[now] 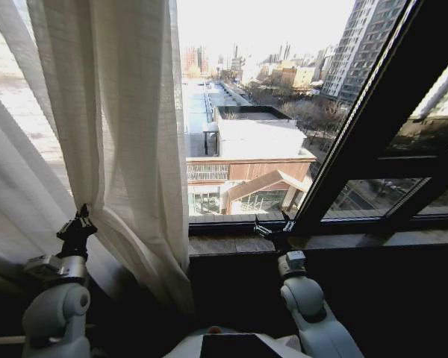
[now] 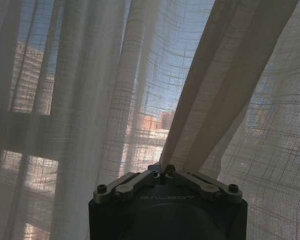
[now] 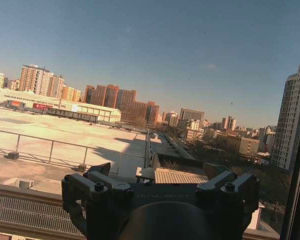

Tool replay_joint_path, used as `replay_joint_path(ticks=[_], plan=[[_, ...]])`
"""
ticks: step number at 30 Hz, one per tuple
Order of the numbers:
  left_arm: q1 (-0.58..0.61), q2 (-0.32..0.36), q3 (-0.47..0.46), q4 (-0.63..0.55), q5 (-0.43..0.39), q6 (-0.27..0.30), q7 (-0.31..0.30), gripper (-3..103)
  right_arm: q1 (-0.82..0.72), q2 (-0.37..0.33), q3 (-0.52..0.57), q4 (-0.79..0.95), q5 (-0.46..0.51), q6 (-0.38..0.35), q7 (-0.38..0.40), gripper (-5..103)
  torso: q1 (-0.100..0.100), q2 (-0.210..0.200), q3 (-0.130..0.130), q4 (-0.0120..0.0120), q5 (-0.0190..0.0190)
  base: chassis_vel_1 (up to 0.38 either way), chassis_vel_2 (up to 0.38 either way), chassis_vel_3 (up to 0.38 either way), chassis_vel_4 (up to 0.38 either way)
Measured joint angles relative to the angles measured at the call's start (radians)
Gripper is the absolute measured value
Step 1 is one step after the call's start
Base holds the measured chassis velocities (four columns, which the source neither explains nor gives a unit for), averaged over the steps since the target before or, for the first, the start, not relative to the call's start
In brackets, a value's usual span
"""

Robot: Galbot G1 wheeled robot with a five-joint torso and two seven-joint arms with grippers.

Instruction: Open the curtains by pulling them apart, changing their state from closed to fully open.

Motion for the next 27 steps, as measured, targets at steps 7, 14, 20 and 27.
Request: replay_joint_path(ticks=[7,14,20,27], plan=[[-0.008,0.024,-0.152,0.112,-0.045,-0.008,-0.072,0,0.008,-0.001,-0.014,-0.016,-0.001,0.001,-0.003,100,0.0,0.0,0.0,0.0001,0.0002,0.0,0.0,0.0,0.0],[-0.032,0.049,-0.232,0.19,-0.025,-0.005,-0.201,0,0.017,-0.001,-0.033,-0.037,-0.001,0.002,-0.005,100,0.0,0.0,0.0,0.0001,0.0,0.0,0.0,0.0,0.0],[-0.033,0.047,-0.206,0.158,0.019,-0.003,-0.195,2,0.021,0.008,-0.044,-0.05,-0.002,0.004,-0.005,100,0.0,0.0,0.0,0.0003,-0.0002,0.0,0.0,0.0,0.0],[-0.009,0.007,-0.048,0.013,0.073,0.01,-0.025,29,0.023,0.011,-0.035,-0.057,-0.002,0.011,-0.005,100,0.0,0.0,0.0,-0.0001,0.0004,0.0,0.0,0.0,0.0]])
